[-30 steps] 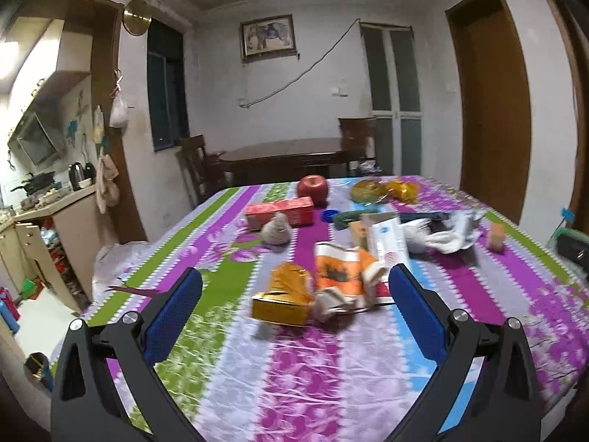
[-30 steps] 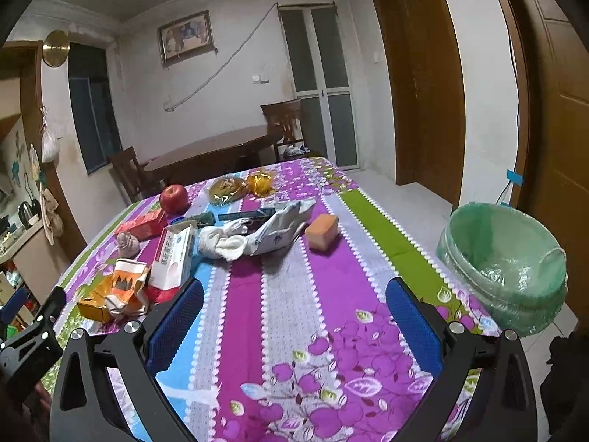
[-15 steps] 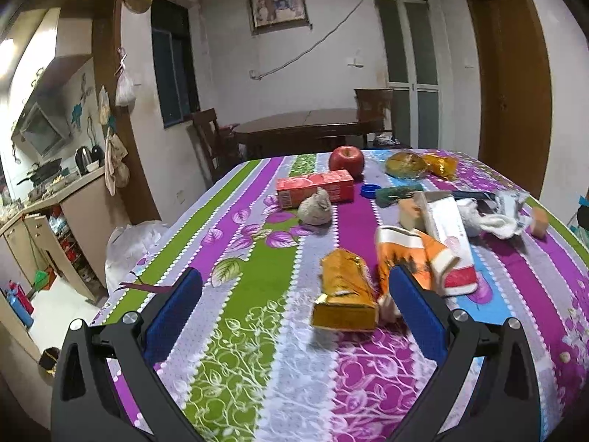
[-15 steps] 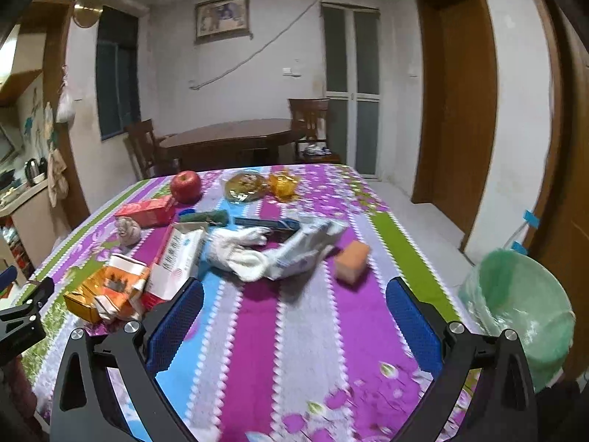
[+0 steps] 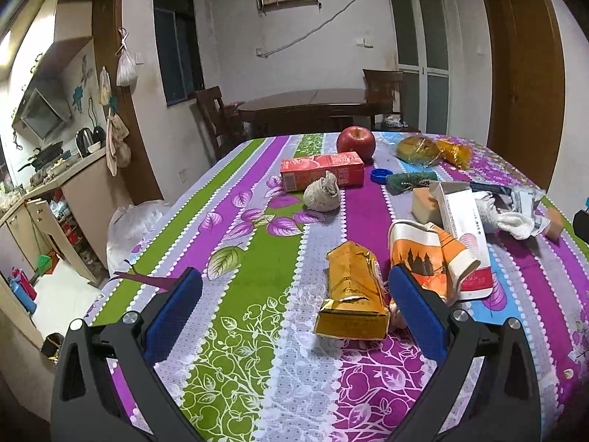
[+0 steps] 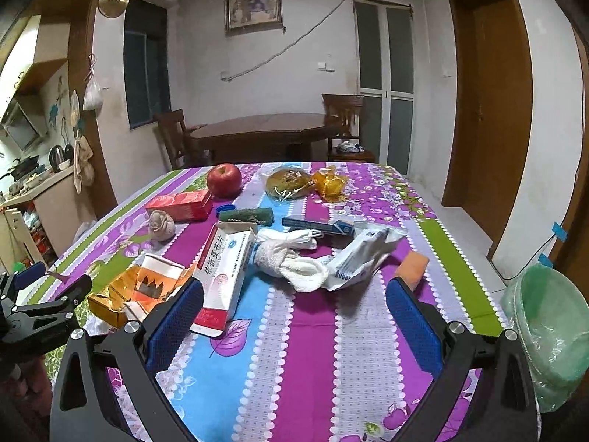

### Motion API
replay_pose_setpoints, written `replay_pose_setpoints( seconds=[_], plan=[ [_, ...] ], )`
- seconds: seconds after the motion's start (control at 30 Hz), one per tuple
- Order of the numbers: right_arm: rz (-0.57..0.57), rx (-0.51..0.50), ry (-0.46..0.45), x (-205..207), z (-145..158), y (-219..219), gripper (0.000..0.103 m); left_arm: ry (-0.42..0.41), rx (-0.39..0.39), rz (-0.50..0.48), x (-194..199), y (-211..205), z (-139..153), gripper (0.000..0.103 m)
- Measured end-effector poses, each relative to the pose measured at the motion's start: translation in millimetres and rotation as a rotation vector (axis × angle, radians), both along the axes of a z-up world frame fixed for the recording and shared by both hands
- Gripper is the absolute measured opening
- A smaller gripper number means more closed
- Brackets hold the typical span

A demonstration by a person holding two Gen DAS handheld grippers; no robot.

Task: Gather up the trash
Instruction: 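Move both grippers toward the trash items on the tablecloth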

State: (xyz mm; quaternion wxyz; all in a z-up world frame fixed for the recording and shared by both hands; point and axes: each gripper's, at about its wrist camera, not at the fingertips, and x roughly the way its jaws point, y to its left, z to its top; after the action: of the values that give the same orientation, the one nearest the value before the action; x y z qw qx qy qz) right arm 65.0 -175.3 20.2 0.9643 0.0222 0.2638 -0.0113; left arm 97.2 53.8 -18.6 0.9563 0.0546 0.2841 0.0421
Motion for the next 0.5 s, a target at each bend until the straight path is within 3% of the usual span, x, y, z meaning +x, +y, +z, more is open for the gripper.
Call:
replay_pose_setpoints(
  seconds=[0.5],
  plan=[
    [0.029,-0.003,0.027,13,-5,11,0.099,0.027,0.018,0.045,6,7,-7,0.098]
  ],
)
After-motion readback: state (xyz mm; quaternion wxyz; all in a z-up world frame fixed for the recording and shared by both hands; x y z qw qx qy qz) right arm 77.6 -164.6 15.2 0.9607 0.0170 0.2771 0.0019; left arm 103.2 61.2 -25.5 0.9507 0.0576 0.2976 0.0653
